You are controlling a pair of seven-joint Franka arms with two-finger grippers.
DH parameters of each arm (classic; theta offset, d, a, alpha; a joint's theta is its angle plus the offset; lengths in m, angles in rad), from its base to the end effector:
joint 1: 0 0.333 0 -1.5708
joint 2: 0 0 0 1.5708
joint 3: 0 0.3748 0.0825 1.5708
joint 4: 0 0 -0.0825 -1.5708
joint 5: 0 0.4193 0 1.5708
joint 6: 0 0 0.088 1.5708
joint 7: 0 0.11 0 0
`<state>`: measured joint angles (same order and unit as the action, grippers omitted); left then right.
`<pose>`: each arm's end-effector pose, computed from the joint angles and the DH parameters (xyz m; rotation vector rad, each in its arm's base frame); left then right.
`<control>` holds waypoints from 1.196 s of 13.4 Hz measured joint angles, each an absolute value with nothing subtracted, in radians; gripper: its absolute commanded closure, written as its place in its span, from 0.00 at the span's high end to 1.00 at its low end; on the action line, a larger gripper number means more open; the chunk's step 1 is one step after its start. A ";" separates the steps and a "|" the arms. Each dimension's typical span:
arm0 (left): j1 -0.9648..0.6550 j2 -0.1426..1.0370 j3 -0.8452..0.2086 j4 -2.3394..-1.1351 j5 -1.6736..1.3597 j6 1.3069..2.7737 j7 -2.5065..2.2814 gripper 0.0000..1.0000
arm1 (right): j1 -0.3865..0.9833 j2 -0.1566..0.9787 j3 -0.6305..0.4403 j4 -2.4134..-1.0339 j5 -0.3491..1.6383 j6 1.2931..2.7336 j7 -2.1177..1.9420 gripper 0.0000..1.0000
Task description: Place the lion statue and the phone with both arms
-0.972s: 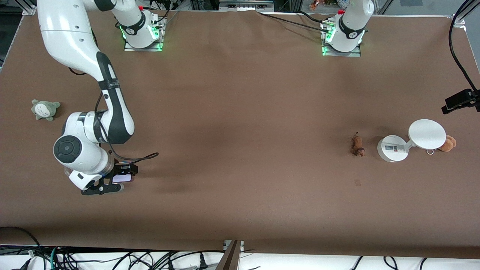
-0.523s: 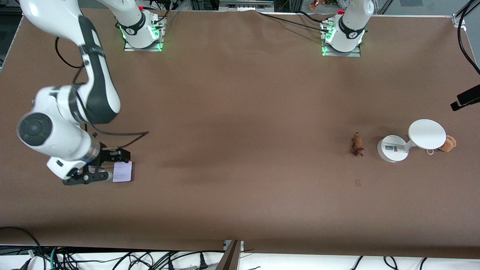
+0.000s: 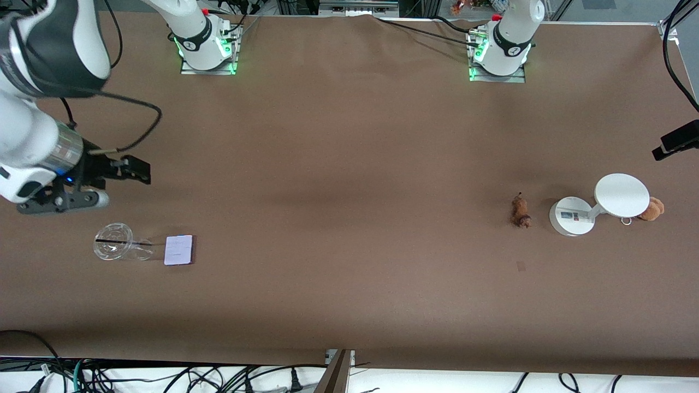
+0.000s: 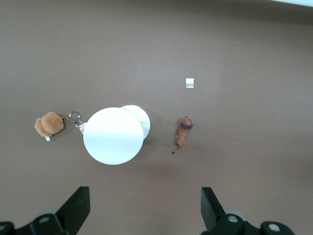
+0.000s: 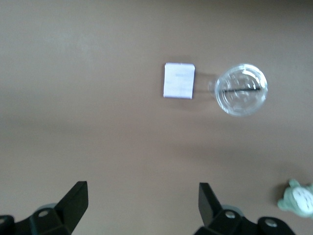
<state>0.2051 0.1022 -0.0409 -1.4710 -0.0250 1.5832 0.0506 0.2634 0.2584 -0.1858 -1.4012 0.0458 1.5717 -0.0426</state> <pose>0.6206 0.1016 0.6699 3.1086 0.1774 0.0205 0.6735 0.0744 0.6044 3.1299 0.1916 -0.1310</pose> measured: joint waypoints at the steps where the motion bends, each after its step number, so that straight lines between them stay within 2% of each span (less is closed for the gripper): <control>1: 0.204 0.102 -0.054 -1.471 -0.009 1.583 0.051 1.00 | 0.252 0.238 -0.178 -1.403 0.031 1.530 -0.043 1.00; 4: 0.205 0.102 -0.059 -1.471 -0.003 1.584 0.051 1.00 | 0.193 0.179 -0.114 -1.412 -0.010 1.486 -0.043 1.00; 8: 0.208 0.102 -0.057 -1.471 -0.003 1.584 0.051 1.00 | 0.163 0.113 -0.105 -1.433 -0.012 1.442 -0.044 1.00; 16: 0.209 0.102 -0.055 -1.471 -0.003 1.584 0.051 1.00 | 0.162 0.125 -0.091 -1.439 -0.012 1.441 -0.044 1.00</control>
